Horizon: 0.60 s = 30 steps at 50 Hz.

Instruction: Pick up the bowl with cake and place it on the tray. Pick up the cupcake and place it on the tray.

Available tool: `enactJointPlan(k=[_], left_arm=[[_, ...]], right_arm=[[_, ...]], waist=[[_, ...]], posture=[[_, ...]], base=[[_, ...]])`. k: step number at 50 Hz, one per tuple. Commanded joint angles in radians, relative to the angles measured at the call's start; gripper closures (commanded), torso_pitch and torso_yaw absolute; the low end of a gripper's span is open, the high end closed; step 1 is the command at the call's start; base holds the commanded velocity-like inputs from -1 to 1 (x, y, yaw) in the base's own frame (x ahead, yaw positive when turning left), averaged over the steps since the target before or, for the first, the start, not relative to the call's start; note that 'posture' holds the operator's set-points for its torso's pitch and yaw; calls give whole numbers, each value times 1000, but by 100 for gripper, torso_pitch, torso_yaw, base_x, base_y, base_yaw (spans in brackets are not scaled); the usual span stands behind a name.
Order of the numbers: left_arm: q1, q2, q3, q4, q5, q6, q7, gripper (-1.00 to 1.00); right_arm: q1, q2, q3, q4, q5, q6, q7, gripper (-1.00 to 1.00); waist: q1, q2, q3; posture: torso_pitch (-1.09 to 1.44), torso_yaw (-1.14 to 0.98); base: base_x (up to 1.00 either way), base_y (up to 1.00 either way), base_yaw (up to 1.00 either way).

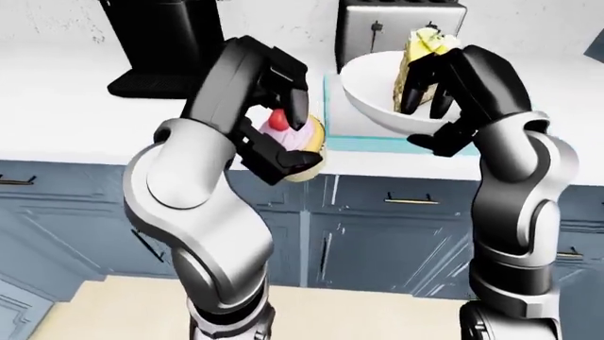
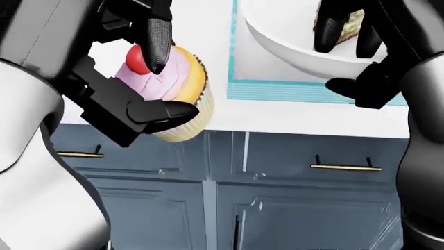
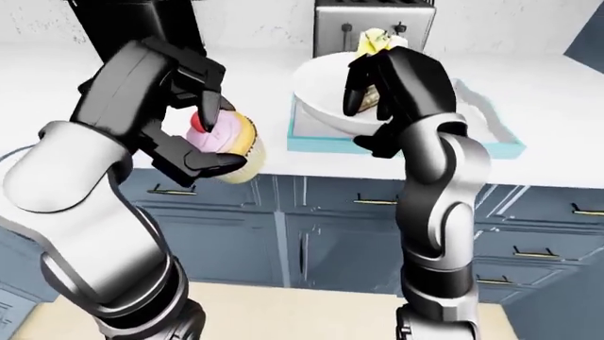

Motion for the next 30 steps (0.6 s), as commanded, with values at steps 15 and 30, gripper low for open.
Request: enactJointPlan(k=[15,30], left_arm=[[-51,32,27,-11,12,-3,-29,100],[-88,56,33,-5,17,18,-51,100]], right_arm=[[-35,-5,-14,-46,-11,-25,-52,100],[-54,-13,-23,-49,-7,-16,-37,100]], waist=[[-10,14,-4],[-20,48,-19]], posture=[[0,0],[0,0]], base=[[0,-30,0],[0,-1,-48]])
